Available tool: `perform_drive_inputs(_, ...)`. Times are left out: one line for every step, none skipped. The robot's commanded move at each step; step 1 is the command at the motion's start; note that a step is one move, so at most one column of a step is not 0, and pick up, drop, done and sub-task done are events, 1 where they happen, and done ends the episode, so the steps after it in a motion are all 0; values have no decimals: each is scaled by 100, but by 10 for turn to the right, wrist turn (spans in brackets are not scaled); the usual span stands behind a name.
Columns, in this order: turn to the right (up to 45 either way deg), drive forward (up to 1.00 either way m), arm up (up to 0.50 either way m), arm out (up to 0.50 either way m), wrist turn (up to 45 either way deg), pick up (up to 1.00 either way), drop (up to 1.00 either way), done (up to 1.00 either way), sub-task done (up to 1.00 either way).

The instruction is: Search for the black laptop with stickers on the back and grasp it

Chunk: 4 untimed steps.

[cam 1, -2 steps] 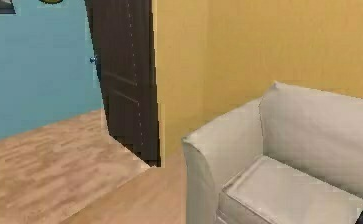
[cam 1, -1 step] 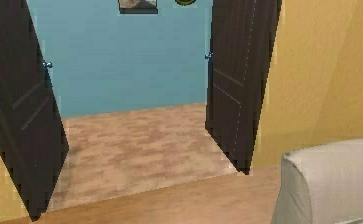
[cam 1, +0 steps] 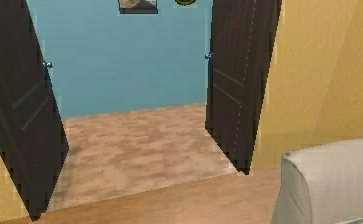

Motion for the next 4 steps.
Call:
perform_drive_inputs(0,0,12,0,0,0,0,0,0)
perform_drive_inputs(0,0,0,50,0,0,0,0,0)
perform_drive_inputs(0,0,0,0,450,0,0,0,0)
perform_drive_inputs(0,0,0,0,450,0,0,0,0)
